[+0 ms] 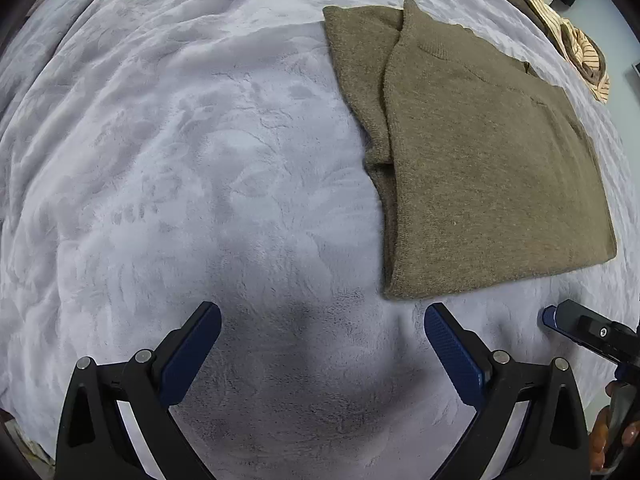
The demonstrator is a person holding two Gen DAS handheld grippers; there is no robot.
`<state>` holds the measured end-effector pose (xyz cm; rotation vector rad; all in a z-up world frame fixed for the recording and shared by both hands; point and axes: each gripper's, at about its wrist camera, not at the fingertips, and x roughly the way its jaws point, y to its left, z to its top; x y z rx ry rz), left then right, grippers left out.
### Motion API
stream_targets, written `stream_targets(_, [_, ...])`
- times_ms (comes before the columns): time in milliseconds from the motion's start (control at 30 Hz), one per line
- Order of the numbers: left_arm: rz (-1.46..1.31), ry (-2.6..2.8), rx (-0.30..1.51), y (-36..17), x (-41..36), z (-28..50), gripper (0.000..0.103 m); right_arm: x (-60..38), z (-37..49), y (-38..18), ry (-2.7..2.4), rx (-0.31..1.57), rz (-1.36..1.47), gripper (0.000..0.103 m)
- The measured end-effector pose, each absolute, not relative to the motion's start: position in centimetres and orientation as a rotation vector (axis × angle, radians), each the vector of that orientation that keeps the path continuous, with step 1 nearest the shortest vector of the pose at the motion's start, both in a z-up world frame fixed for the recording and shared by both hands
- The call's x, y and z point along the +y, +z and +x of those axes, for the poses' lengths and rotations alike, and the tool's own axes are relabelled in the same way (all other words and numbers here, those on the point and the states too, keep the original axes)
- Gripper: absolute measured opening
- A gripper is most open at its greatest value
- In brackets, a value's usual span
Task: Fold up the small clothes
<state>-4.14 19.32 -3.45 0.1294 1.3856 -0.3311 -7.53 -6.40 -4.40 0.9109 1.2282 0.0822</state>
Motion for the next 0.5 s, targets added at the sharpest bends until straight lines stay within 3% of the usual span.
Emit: stream_targets(500, [0.100,-0.278,1.430,-5.5,15.1,-1.8,0.102,-7.9,-7.3,-6.6,0.107,1.172,1.126,0.074])
